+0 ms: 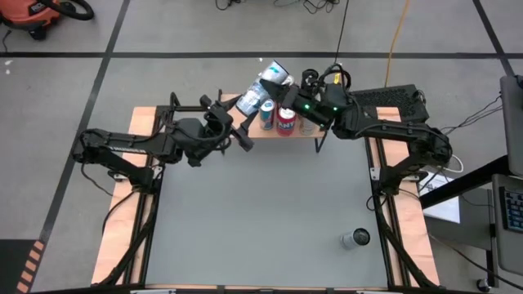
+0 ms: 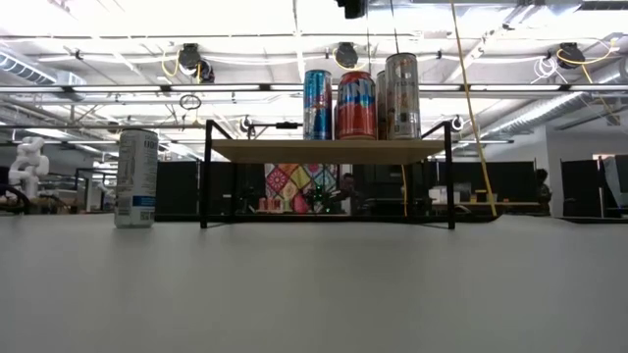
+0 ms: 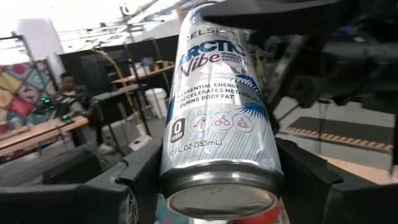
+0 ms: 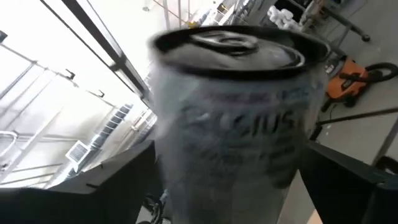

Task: Place canned beverage on shelf
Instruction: Put the top right white soda can on the shelf

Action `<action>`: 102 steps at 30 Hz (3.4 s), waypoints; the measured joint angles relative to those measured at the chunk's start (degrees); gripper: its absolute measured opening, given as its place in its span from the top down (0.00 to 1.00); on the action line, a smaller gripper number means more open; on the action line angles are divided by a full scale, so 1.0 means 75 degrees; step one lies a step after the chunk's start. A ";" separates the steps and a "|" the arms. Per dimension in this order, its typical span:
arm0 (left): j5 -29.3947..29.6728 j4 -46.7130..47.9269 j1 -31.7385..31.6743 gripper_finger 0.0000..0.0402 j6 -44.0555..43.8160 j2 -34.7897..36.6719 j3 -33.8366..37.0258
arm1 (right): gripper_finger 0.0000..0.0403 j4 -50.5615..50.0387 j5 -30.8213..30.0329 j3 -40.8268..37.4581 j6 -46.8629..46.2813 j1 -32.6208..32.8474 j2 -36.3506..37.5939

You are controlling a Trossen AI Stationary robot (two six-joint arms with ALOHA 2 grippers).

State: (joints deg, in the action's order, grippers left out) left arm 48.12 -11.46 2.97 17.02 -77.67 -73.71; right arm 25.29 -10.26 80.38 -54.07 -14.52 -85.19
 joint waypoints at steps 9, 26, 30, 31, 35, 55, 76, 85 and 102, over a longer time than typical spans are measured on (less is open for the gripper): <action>0.0365 -0.0250 -0.0011 0.39 0.0416 0.0000 0.0000 | 0.20 -0.0057 0.0006 0.0000 0.0301 0.0000 0.0067; 0.0230 -0.0221 -0.0050 0.36 0.0376 0.0003 0.0000 | 0.42 -0.0174 0.0388 0.0003 0.0461 -0.0026 0.0067; 0.0207 -0.0162 -0.0025 0.35 0.0379 0.0006 0.0000 | 0.50 -0.0180 0.0386 0.0003 0.0490 -0.0026 0.0067; 0.0224 -0.0138 -0.0004 0.35 0.0382 0.0006 0.0000 | 0.51 -0.0186 0.0384 0.0003 0.0493 -0.0033 0.0068; 0.0303 0.0141 0.0105 0.35 0.0334 0.0024 0.0000 | 0.52 -0.0209 0.0416 0.0003 0.0501 -0.0060 0.0070; -0.0582 0.1005 0.0388 0.19 -0.3230 0.0326 0.0000 | 0.53 -0.0029 0.1199 -0.0003 0.0320 -0.0475 0.0058; -0.0754 0.3088 0.0460 0.19 -0.4395 0.2483 0.0000 | 0.53 -0.0031 0.3691 -0.0003 0.0940 -0.1079 0.0064; -0.1332 0.3047 -0.0180 0.19 -0.5471 0.2587 -0.0001 | 0.53 0.0027 0.4836 -0.0003 0.1787 -0.1193 0.0067; -0.7384 0.1410 -0.2930 0.19 -0.6627 0.1266 0.0000 | 0.52 -0.0291 0.6220 0.0003 0.2948 -0.1210 0.0073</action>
State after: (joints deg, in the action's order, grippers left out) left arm -7.26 -0.88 -19.01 -32.69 -68.17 -73.71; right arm 23.11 36.39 80.40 -31.96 -23.60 -84.64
